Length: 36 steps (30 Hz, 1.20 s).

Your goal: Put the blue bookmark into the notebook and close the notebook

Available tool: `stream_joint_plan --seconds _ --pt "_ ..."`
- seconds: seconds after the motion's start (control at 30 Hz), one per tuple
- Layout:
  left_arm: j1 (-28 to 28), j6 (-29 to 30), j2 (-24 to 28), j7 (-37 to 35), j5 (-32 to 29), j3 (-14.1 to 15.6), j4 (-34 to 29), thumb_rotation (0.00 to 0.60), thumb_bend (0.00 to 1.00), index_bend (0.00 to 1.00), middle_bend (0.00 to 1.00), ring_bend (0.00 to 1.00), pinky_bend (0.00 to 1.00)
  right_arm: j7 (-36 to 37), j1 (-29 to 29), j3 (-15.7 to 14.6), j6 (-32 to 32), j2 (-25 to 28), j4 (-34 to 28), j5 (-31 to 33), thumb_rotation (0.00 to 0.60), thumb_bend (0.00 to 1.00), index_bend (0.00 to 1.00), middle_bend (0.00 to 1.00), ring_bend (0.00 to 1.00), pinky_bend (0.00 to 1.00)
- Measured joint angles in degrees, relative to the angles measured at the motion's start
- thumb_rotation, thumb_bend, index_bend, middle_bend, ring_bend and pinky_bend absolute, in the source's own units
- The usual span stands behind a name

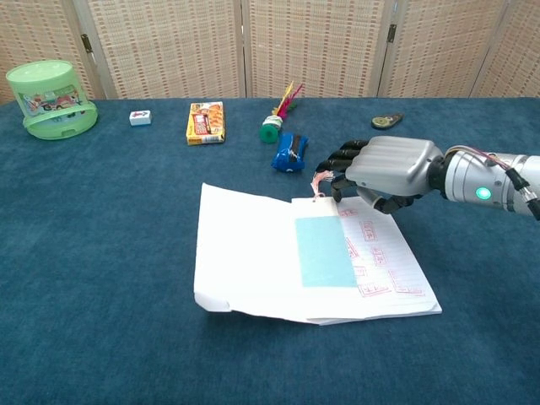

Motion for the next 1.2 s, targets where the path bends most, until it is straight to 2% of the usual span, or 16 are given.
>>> stream_joint_plan --seconds 0.47,0.67,0.77,1.03,1.13,1.2 --pt "0.2 0.1 0.0 -0.6 -0.3 -0.1 0.7 0.600 0.39 0.17 0.15 0.16 0.18 -0.1 0.5 -0.3 0.7 -0.4 0.4 -0.5 0.600 0.82 0.33 0.04 0.00 0.00" --pt "-0.4 0.0 -0.1 -0.7 0.5 -0.4 0.9 0.600 0.39 0.17 0.15 0.16 0.18 -0.8 -0.3 0.1 2.8 1.7 -1.5 -0.3 0.600 0.81 0.33 0.04 0.00 0.00" --pt "-1.3 -0.1 -0.3 -0.7 1.6 -0.7 1.5 0.600 0.39 0.17 0.15 0.16 0.18 -1.8 -1.0 0.7 4.3 4.0 -3.7 0.3 0.600 0.78 0.32 0.04 0.00 0.00" --pt "-6.1 -2.8 -2.3 -1.0 5.2 -1.8 5.8 0.600 0.39 0.17 0.15 0.16 0.18 -7.5 -5.1 2.0 8.7 14.0 -15.3 3.3 0.600 0.43 0.33 0.04 0.00 0.00" --pt "-8.2 -3.8 -3.7 -1.4 7.4 -2.1 7.9 0.600 0.39 0.17 0.15 0.16 0.18 -10.4 -7.8 2.2 11.1 18.0 -20.3 4.9 0.600 0.35 0.31 0.03 0.00 0.00" --pt "-9.6 -4.4 -4.7 -2.0 8.8 -2.1 9.2 0.600 0.39 0.16 0.15 0.16 0.18 -12.1 -9.9 2.2 12.9 20.6 -23.3 5.9 0.600 0.31 0.25 0.01 0.00 0.00"
